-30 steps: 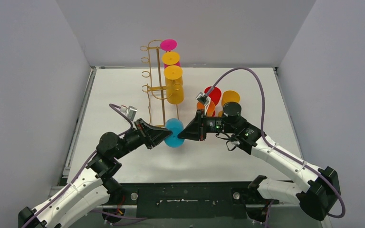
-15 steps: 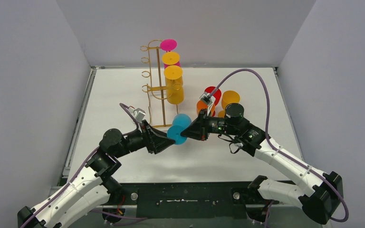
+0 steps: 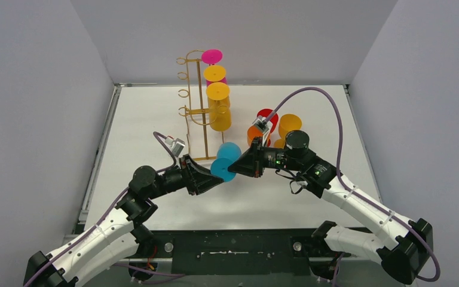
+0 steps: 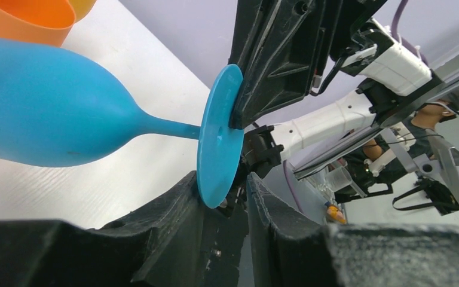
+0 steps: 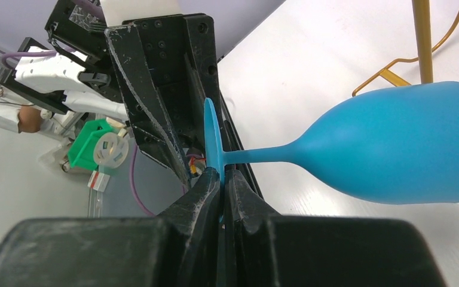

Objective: Take the wine glass off the wine glass rack
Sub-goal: Place the wine glass at the center of the board.

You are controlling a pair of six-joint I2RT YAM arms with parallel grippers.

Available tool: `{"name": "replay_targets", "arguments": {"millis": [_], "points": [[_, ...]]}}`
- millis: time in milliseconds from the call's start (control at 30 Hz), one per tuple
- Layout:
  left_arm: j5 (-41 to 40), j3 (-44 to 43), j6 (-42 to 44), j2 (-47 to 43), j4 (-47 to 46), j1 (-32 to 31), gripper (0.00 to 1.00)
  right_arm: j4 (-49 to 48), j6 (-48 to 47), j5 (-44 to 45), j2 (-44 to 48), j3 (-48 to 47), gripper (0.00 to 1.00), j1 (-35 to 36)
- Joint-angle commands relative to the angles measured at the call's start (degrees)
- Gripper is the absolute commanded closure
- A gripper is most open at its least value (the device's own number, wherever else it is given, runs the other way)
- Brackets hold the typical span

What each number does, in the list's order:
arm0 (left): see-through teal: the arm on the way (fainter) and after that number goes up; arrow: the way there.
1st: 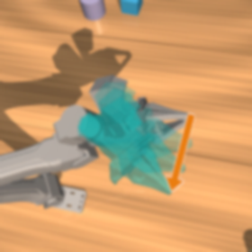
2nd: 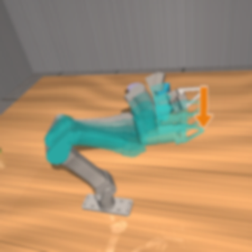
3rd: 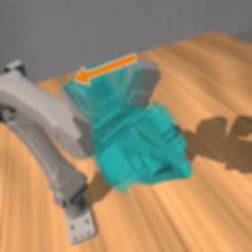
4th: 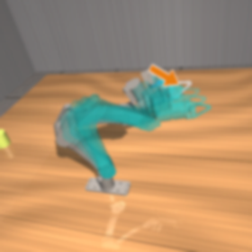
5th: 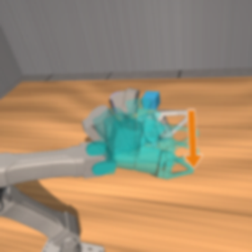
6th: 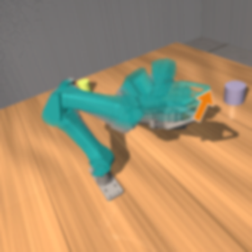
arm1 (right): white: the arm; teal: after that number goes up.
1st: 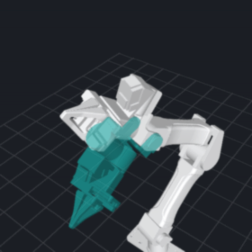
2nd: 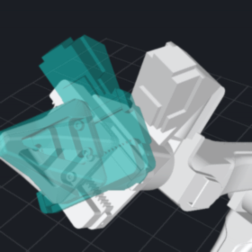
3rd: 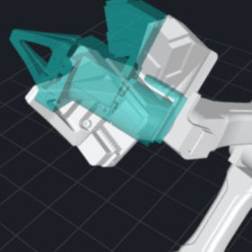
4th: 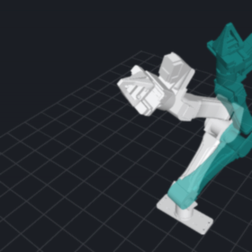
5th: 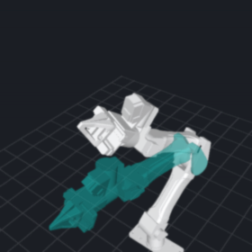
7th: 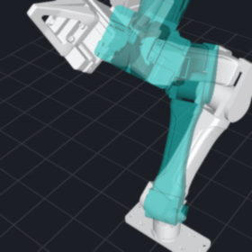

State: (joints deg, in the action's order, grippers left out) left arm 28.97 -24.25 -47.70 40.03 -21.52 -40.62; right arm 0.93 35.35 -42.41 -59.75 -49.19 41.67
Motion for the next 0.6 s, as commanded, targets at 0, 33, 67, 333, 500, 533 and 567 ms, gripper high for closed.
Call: {"name": "replay_targets", "arguments": {"millis": [0, 33, 67, 333, 500, 533, 567], "points": [[-0.3, 1.9, -3.7, -0.5, -11.5, -0.4, 0.71, -3.4, -0.7, -1.0, 2.0, -1.7, 1.0, 0.1], [0.0, 2.3, -4.3, -0.2, -12.7, -0.4, 0.73, -3.2, -0.7, -1.1, 2.0, -1.8, 1.0, 0.2], [0.3, 2.4, -4.5, 0.2, -13.2, -0.4, 0.74, -3.0, -0.8, -1.3, 2.1, -1.9, 1.0, 0.2], [0.2, 2.9, -4.4, 0.9, -12.4, -0.6, 0.95, -5.4, -0.1, -2.8, 2.1, -0.5, 1.0, 0.2], [-0.2, 2.8, -4.1, 0.8, -12.8, -0.7, 0.93, -5.6, -0.6, -3.2, 1.7, -0.6, 0.99, 0.2], [-0.1, 2.8, -4.3, 0.9, -13.3, -0.7, 0.91, -5.6, -0.5, -3.3, 1.5, -0.6, 0.99, 0.2], [-0.1, 2.9, -4.5, 1.0, -13.8, -0.8, 0.88, -5.5, -0.5, -3.5, 1.3, -0.6, 1.0, 0.1]]}}
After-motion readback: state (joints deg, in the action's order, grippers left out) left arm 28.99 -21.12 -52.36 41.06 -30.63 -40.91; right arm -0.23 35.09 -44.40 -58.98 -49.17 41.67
